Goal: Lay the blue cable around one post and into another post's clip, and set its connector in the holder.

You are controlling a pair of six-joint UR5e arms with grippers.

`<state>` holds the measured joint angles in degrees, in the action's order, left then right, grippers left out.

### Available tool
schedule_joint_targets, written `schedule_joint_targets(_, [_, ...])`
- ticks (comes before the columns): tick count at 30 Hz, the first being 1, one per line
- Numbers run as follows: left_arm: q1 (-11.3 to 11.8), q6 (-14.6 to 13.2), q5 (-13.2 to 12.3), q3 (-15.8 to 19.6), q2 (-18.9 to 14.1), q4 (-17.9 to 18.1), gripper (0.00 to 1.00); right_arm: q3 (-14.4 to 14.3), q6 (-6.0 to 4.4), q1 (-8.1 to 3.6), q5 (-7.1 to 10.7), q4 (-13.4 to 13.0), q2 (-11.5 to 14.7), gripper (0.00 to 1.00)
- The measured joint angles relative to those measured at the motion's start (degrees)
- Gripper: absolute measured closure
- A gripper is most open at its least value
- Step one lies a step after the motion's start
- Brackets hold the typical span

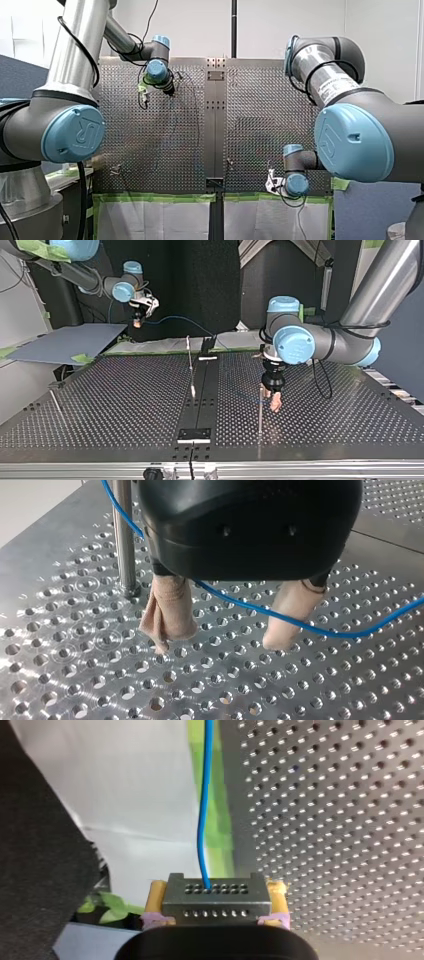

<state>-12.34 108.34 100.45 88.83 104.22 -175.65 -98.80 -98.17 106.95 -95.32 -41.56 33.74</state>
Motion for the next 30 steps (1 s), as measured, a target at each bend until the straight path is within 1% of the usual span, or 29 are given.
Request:
schedule_joint_targets(3, [0.0,0.4,-0.2,0.0,0.0,-0.1,0.0,-0.3,0.58,-0.12,0.12,0.1,1.7,1.0])
schedule_joint_targets(7, [-0.3,0.7,-0.7,0.0,0.0,-0.3,0.0,-0.6,1.08,-0.08,0.22,0.1,3.7,1.0])
schedule_joint_targets(11, [-0.7,0.3,-0.7,0.0,0.0,-0.6,0.0,-2.0,1.68,0.18,0.4,-1.0,5.8,1.0])
schedule_joint_targets(14, [-0.8,0.3,-0.3,0.0,0.0,-0.7,0.0,-3.3,2.5,0.29,0.86,-2.2,7.2,1.0])
schedule_joint_targets(18, [-0.4,0.4,0.1,-0.1,0.0,-0.7,0.0,-5.1,3.92,0.38,1.89,-4.0,9.1,1.0])
schedule_joint_targets(22, [-0.2,0.4,0.8,-0.1,0.0,-0.6,0.0,-5.7,3.91,0.42,2.87,-5.8,10.8,1.0])
schedule_joint_targets(24, [-0.2,0.3,0.9,-0.1,0.0,-0.6,0.0,-5.8,4.12,0.41,3.11,-6.7,11.7,1.0])
schedule_joint_targets(27, [-0.3,0.4,1.0,-0.2,0.0,-0.6,0.0,-5.8,4.51,0.23,3.24,-8.1,13.2,1.0])
schedule_joint_targets(30, [-0.3,0.4,1.1,-0.2,0.0,-0.6,0.0,-5.8,4.56,0.09,3.28,-9.5,14.6,1.0])
